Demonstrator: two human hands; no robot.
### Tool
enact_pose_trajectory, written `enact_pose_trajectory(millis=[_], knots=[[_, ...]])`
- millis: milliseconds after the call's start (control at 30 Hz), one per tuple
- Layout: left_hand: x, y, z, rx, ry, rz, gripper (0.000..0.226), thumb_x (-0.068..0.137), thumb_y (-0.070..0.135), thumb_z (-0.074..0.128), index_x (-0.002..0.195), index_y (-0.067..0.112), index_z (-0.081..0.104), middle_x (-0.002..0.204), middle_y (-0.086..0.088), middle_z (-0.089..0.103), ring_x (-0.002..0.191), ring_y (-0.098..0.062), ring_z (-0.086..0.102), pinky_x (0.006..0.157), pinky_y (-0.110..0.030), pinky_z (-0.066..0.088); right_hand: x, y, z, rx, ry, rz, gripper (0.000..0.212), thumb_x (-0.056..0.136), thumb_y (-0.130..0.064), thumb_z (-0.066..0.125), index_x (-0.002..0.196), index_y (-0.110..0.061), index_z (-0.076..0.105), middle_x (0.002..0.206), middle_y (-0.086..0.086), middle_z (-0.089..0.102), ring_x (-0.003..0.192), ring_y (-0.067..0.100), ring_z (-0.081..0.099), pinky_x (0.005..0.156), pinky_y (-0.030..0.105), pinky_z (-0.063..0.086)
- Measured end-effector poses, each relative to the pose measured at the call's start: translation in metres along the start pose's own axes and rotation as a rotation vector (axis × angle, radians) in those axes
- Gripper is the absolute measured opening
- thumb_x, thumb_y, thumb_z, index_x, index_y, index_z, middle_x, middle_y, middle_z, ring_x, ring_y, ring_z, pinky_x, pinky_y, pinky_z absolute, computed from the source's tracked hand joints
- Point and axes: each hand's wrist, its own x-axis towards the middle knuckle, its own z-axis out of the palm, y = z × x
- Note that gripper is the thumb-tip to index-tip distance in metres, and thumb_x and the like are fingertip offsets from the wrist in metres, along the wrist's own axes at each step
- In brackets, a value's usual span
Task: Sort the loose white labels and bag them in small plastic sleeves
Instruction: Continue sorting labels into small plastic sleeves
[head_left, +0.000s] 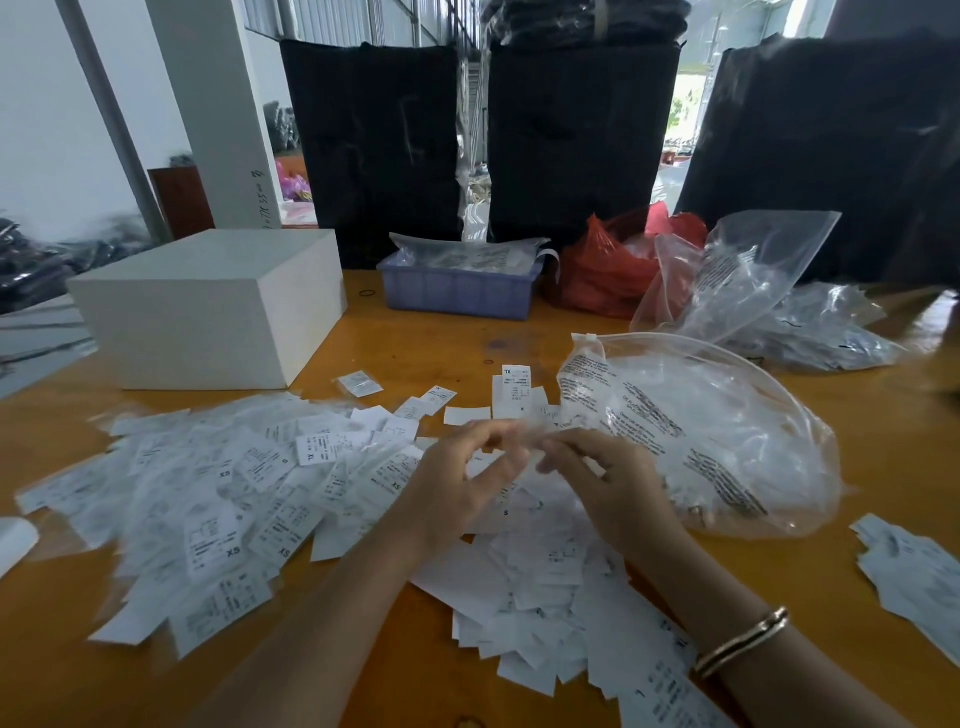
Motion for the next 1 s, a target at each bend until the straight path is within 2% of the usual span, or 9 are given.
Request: enact_pose_trajectory(millis=[67, 167, 267, 333, 500, 667, 767, 933, 1000], knots=[[0.0, 0.0, 0.003, -0.004, 0.025, 0.021, 0.028, 0.078, 0.063, 0.052, 0.1, 0.047, 0.058, 0.093, 0.036, 0.06, 0.097, 0.014, 0.052, 0.076, -0.001, 0.039, 0.0, -0.001, 0.0, 0.059, -0.07, 0.029, 0.015, 0.086, -0.037, 0.05, 0.085, -0.051, 0.054, 0.067, -0.035, 0.061, 0.071, -0.009, 0.061, 0.065, 0.009, 0.048], [0.004, -0.002, 0.003, -0.128, 0.147, -0.01, 0.003, 0.084, 0.039, 0.063, 0.083, 0.036, 0.064, 0.083, 0.022, 0.066, 0.08, 0.003, 0.061, 0.07, -0.01, 0.047, 0.001, -0.001, -0.001, 0.102, -0.112, 0.052, 0.012, 0.086, -0.048, 0.046, 0.088, -0.05, 0.058, 0.072, -0.026, 0.065, 0.072, 0.004, 0.063, 0.066, 0.024, 0.052], [0.005, 0.0, 0.0, -0.348, 0.255, -0.103, 0.005, 0.087, 0.019, 0.065, 0.085, 0.023, 0.065, 0.082, 0.008, 0.072, 0.077, -0.004, 0.067, 0.066, -0.01, 0.049, 0.0, 0.003, -0.003, 0.064, -0.081, 0.043, 0.026, 0.096, -0.047, 0.04, 0.096, -0.039, 0.064, 0.087, -0.016, 0.067, 0.08, 0.004, 0.059, 0.076, 0.03, 0.05], [0.004, 0.002, -0.003, -0.469, 0.316, -0.155, 0.008, 0.088, 0.011, 0.063, 0.086, 0.018, 0.064, 0.08, 0.004, 0.074, 0.076, -0.006, 0.069, 0.063, -0.009, 0.048, 0.001, 0.01, -0.007, -0.188, -0.162, -0.004, 0.027, 0.091, -0.038, 0.046, 0.108, -0.028, 0.065, 0.1, -0.018, 0.06, 0.093, 0.001, 0.051, 0.093, 0.031, 0.039], [0.005, 0.003, -0.004, -0.551, 0.379, -0.271, 0.015, 0.091, 0.015, 0.06, 0.09, 0.027, 0.068, 0.08, 0.01, 0.072, 0.077, -0.001, 0.066, 0.068, -0.017, 0.046, -0.004, 0.023, -0.02, -0.371, -0.451, -0.044, 0.04, 0.083, -0.038, 0.054, 0.123, -0.037, 0.052, 0.117, -0.022, 0.052, 0.113, -0.001, 0.043, 0.097, 0.02, 0.019], [0.005, 0.004, -0.003, -0.585, 0.379, -0.318, 0.009, 0.089, 0.02, 0.062, 0.091, 0.022, 0.07, 0.076, 0.01, 0.071, 0.078, -0.006, 0.065, 0.071, -0.024, 0.046, -0.003, 0.024, -0.021, -0.39, -0.376, -0.103, 0.023, 0.093, -0.032, 0.053, 0.112, -0.031, 0.065, 0.11, -0.016, 0.066, 0.102, 0.003, 0.057, 0.102, 0.027, 0.032], [0.005, 0.003, -0.004, -0.577, 0.353, -0.32, 0.009, 0.09, 0.024, 0.062, 0.09, 0.019, 0.068, 0.079, 0.007, 0.073, 0.078, -0.008, 0.068, 0.071, -0.026, 0.049, -0.004, 0.021, -0.018, -0.331, -0.241, -0.096, 0.021, 0.095, -0.026, 0.053, 0.107, -0.023, 0.07, 0.103, -0.01, 0.07, 0.09, 0.006, 0.063, 0.087, 0.026, 0.049], [0.006, 0.001, -0.003, -0.579, 0.346, -0.339, 0.015, 0.091, 0.029, 0.06, 0.092, 0.015, 0.063, 0.082, 0.004, 0.074, 0.078, -0.01, 0.07, 0.059, -0.018, 0.052, 0.001, 0.017, -0.01, -0.233, 0.063, -0.097, 0.02, 0.091, -0.014, 0.06, 0.108, -0.015, 0.07, 0.09, -0.005, 0.07, 0.065, 0.003, 0.06, 0.06, 0.011, 0.047], [0.006, 0.0, -0.003, -0.614, 0.329, -0.356, 0.008, 0.092, 0.022, 0.059, 0.098, 0.017, 0.061, 0.084, 0.003, 0.074, 0.077, -0.01, 0.071, 0.057, -0.016, 0.051, 0.0, 0.017, -0.01, -0.15, 0.164, -0.078, 0.019, 0.09, -0.011, 0.061, 0.105, -0.015, 0.071, 0.085, -0.008, 0.068, 0.057, 0.005, 0.059, 0.053, 0.016, 0.049]])
